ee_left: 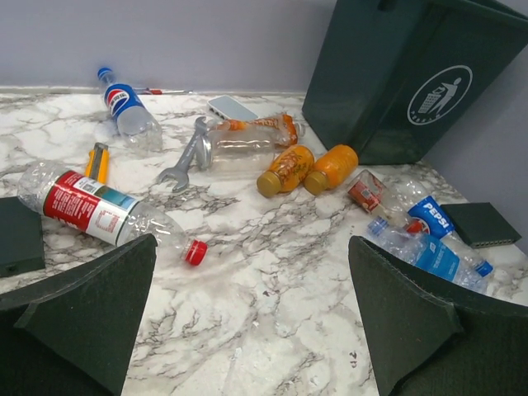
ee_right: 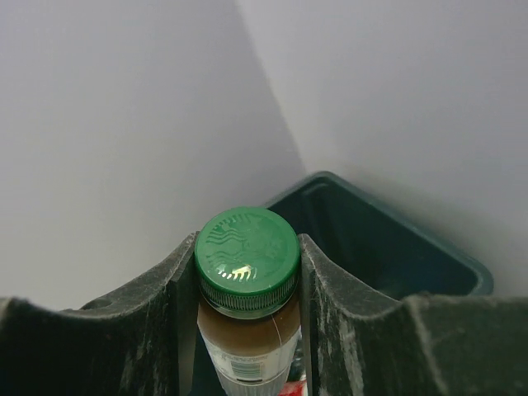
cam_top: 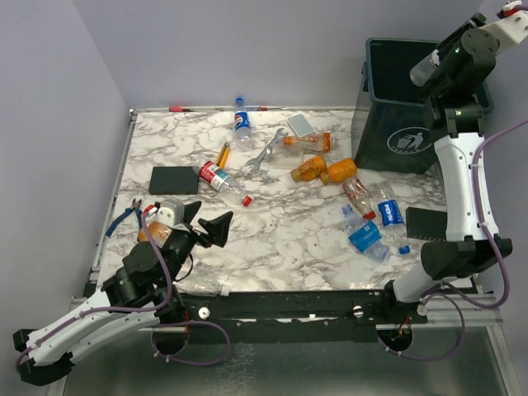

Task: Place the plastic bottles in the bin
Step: Place the plastic bottle in the trash bin.

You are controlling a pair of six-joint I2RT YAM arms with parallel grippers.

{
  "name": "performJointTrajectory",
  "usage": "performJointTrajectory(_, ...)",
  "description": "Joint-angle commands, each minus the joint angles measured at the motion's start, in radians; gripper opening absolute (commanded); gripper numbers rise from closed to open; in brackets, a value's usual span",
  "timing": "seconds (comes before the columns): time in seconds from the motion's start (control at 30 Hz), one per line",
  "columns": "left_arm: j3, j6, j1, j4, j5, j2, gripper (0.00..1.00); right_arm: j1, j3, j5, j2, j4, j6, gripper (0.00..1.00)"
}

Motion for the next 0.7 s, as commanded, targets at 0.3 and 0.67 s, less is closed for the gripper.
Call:
performJointTrajectory(0.3,0.002,0.004,-0.002,-0.008,0.021,0.074,0.99,-0.194,-0.073,0.005,0.143,0.057,0.039,0.0)
performJointTrajectory(0.67,-0.004,0.021,-0.002,-0.011,0.043,0.087,0.99,-0.212,-0.04,-0.265,0.159,-0.05,0.05,0.84)
